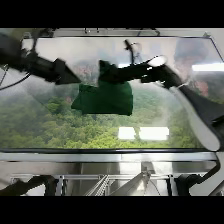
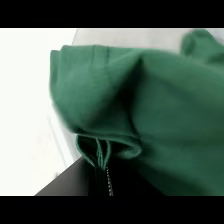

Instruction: Fold the shirts.

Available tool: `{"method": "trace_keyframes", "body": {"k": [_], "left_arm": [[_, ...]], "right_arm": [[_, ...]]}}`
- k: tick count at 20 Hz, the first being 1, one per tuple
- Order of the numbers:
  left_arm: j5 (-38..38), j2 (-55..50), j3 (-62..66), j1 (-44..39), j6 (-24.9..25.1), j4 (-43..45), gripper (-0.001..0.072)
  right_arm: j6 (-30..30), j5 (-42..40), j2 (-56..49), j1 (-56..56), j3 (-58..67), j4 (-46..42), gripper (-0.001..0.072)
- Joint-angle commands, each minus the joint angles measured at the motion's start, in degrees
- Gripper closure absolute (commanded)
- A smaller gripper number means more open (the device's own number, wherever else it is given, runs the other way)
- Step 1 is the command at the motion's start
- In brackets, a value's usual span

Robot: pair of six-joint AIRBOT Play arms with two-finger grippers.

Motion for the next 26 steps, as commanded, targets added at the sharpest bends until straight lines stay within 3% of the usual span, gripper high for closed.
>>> {"method": "trace_keyframes", "body": {"k": [1, 3, 5, 9, 11, 13, 15, 16, 17, 18, 22, 26], "left_arm": [[-0.57, 10.38, -14.43, 2.34, 2.62, 0.74, 0.0683], [-1.11, 13.75, -21.09, 2.36, 2.80, 0.74, 0.0684], [-1.09, 16.61, -26.34, 2.36, 3.10, 0.74, 0.0684], [-2.89, 21.46, -32.65, 2.36, 3.10, 0.72, 0.0683], [-3.04, 23.54, -34.34, 2.36, 3.08, 0.70, 0.0684], [-2.78, 25.33, -34.77, 2.36, 3.08, 0.72, 0.0684], [-2.78, 27.45, -34.77, 2.36, 3.06, 0.70, 0.0684], [-2.80, 28.46, -34.77, 2.36, 3.06, 0.74, 0.0684], [-2.58, 29.40, -34.77, 2.36, 3.04, 0.72, 0.0684], [-2.34, 30.38, -34.77, 2.36, 2.99, 0.72, 0.0684], [-2.56, 32.61, -34.77, 2.36, 1.27, 0.61, 0.0684], [-1.44, 32.54, -34.77, 2.36, 0.68, 0.31, 0.0684]], "right_arm": [[-3.04, -16.68, -5.53, 9.35, 1.62, 5.46, 0.0691], [-9.27, -21.51, -8.20, 11.41, 1.64, 10.67, 0.0680], [-12.28, -19.17, -9.25, 11.52, 1.64, 12.55, 0.0234], [-12.15, -2.47, -6.69, 6.01, 1.64, 11.87, 0.0233], [-7.96, 4.83, -3.98, 0.46, 1.64, 8.50, 0.0354], [0.46, 9.90, -0.66, -5.99, 1.62, -2.05, 0.0347], [11.91, 14.78, 2.29, -11.98, 1.51, -18.62, 0.0345], [18.49, 16.83, 3.45, -14.34, 0.72, -27.63, 0.0269], [23.37, 18.45, 4.11, -15.76, -0.70, -33.90, 0.0035], [26.40, 19.52, 4.26, -16.52, -2.69, -37.51, -0.0001], [27.67, 15.80, 1.46, -15.37, -8.57, -35.28, -0.0001], [25.49, 12.72, -3.63, -12.31, -8.74, -27.04, -0.0001]]}}
